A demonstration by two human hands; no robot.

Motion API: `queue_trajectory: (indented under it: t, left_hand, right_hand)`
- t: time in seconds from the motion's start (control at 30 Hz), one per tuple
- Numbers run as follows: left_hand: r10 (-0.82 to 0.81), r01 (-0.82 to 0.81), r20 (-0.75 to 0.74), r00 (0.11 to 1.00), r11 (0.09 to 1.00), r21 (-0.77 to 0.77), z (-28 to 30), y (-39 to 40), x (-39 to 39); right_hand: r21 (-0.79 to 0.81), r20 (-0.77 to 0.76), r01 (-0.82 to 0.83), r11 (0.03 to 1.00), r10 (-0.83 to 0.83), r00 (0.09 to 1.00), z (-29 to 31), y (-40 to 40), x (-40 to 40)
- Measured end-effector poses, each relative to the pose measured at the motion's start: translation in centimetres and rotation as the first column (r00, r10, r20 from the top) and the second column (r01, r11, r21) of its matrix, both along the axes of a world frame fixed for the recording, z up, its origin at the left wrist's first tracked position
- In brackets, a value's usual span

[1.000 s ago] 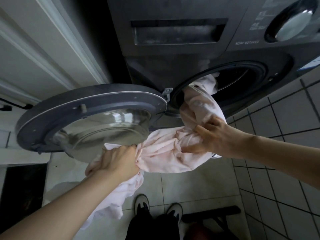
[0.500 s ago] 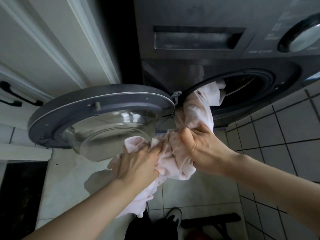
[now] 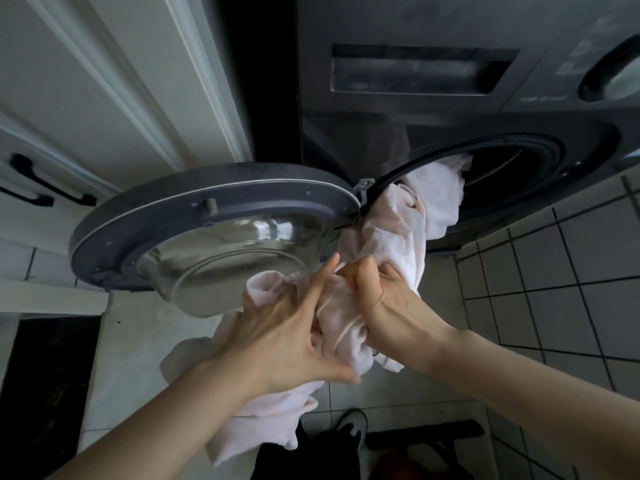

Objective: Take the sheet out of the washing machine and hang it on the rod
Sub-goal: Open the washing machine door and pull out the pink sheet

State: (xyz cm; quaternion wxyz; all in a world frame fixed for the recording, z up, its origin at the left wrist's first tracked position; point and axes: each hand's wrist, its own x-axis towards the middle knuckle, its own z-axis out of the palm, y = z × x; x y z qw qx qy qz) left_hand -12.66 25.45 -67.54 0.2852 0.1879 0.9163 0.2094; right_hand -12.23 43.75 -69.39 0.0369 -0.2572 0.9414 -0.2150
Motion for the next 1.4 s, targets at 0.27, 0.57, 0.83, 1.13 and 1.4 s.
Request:
queue_trajectory:
  t: [0.27,0.57,0.83,1.13,1.4]
  left_hand:
    - [0.228,-0.233,-0.135,0.964,0.972,-0.028,0.0,1.1,0.0]
    - [-0.008,-0.003,-0.312,0.95,0.999,-0.032,-0.1,-2.1,-0.2]
    - [-0.014,0.004,-0.397,0.918,1.0,-0.025,0.6,-3.9,-0.3]
    - [0.068,-0.076,-0.365,0.929,0.997,-0.006,0.4,-3.6,-0.4]
    - [0.083,-0.089,-0.358,0.93,0.996,-0.001,0.3,-3.8,-0.6]
  right_hand:
    - [-0.152,0.272,-0.093,0.984,0.132,0.953,1.3,0.6,-2.1]
    - [0.296,0.289,-0.337,0.894,0.253,0.923,-3.2,5.5,-7.1]
    - [0.448,0.326,-0.421,0.789,0.295,0.898,-9.0,4.8,-11.3]
    - [0.552,0.379,-0.396,0.734,0.202,0.903,-12.7,5.9,-12.4]
    - [0.508,0.268,-0.272,0.817,0.15,0.952,-11.8,7.2,-11.7]
